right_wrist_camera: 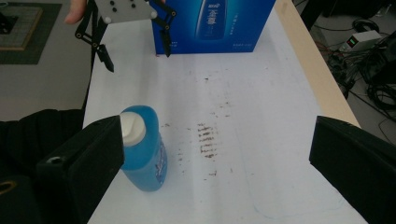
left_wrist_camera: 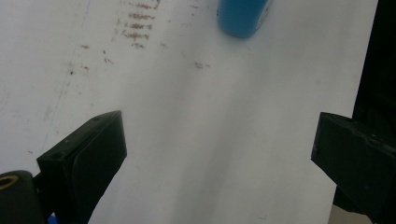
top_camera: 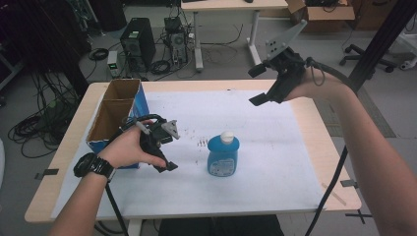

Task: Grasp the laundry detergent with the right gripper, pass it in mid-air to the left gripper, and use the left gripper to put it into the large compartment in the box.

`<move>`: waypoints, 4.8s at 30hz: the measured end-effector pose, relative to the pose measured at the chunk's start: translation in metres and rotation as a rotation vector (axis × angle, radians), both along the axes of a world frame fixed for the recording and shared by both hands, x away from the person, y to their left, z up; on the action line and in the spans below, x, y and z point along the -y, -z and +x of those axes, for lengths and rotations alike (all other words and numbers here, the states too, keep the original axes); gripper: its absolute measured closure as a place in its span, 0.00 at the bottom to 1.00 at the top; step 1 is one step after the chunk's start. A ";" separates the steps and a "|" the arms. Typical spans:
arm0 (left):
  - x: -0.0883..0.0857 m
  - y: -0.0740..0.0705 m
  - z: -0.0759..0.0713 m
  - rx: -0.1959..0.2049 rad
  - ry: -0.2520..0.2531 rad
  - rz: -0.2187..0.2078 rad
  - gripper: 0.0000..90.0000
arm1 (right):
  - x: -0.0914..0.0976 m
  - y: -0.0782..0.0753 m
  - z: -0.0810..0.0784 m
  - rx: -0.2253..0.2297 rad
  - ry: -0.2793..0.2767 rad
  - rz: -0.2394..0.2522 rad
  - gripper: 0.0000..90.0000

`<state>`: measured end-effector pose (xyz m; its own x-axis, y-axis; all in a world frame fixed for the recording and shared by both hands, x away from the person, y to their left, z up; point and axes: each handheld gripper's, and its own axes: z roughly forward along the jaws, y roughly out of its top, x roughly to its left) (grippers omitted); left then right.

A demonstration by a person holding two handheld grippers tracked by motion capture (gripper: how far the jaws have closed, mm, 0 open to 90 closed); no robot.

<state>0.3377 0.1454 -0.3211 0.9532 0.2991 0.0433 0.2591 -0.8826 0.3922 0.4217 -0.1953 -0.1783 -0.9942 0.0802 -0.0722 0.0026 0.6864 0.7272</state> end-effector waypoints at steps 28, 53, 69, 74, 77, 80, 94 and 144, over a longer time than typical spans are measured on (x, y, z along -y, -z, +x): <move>0.000 -0.003 -0.002 0.013 -0.001 -0.014 0.04 | 0.021 0.074 -0.032 -0.052 -0.029 0.095 0.03; -0.001 -0.001 -0.002 0.016 -0.004 -0.027 0.04 | 0.006 0.133 -0.046 -0.091 -0.024 0.164 0.03; 0.001 0.001 -0.001 0.015 0.002 -0.031 0.04 | -0.012 0.163 -0.051 -0.110 0.000 0.213 0.03; 0.001 0.002 -0.001 0.015 0.000 -0.034 0.04 | -0.018 0.172 -0.052 -0.120 0.009 0.223 0.04; 0.000 0.003 -0.001 0.014 0.001 -0.031 0.04 | -0.021 0.175 -0.053 -0.121 0.014 0.227 0.04; 0.001 0.003 -0.002 0.013 0.001 -0.034 0.04 | -0.025 0.179 -0.054 -0.123 0.014 0.235 0.04; 0.001 0.003 -0.002 0.014 0.007 -0.028 0.04 | -0.035 0.192 -0.058 -0.137 0.028 0.264 0.05; 0.002 0.003 -0.002 0.009 0.009 -0.028 0.04 | -0.042 0.205 -0.057 -0.155 0.014 0.270 0.26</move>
